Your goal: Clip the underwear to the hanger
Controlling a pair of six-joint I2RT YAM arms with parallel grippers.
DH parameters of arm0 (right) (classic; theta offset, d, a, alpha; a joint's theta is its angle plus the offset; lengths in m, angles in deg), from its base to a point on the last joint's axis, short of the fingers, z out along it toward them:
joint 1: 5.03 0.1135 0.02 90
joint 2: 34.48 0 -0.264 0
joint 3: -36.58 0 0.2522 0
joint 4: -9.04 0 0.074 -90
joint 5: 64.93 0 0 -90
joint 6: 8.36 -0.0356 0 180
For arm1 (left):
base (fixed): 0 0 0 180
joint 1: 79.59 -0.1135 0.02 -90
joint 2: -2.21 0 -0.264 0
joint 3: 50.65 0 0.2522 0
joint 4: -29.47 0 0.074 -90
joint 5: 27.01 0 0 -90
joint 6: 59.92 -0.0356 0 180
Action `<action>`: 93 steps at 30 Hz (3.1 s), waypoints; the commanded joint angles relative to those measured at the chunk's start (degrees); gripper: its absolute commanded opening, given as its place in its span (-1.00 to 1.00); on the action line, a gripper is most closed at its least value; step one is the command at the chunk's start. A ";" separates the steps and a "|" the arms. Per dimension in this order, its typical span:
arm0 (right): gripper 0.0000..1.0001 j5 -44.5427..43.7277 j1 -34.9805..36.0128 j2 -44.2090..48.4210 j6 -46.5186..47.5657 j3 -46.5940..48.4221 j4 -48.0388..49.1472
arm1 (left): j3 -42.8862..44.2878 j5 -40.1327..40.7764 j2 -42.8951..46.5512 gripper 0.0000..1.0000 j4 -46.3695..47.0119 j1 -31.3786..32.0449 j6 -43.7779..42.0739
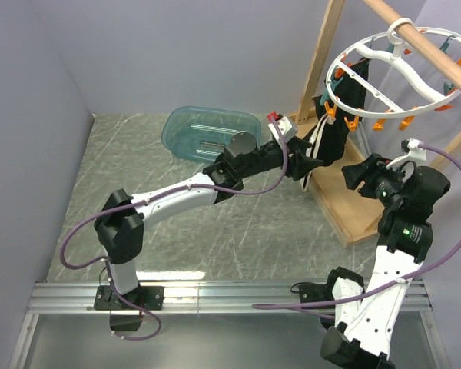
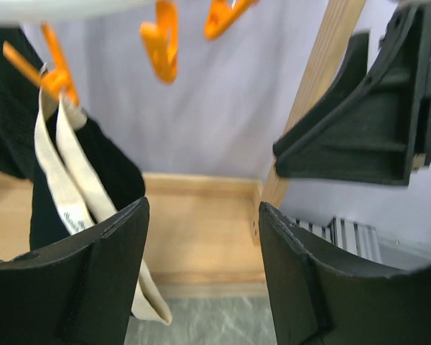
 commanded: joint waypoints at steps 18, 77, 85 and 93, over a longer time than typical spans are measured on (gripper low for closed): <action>0.25 0.29 -2.13 -1.94 9.14 11.46 8.19 | 20.24 10.94 -19.25 0.13 22.52 4.34 -2.23; -0.12 11.89 -2.22 -14.60 -6.68 14.63 19.09 | 51.62 13.50 -41.14 0.03 23.84 6.98 -14.89; -0.13 12.60 -2.22 -14.69 -7.65 15.06 19.36 | 51.54 14.11 -41.23 -0.31 24.19 6.81 -14.80; -0.03 6.01 -2.31 -15.04 -1.41 19.37 12.16 | 48.99 14.38 -39.56 -0.87 25.86 6.37 -14.36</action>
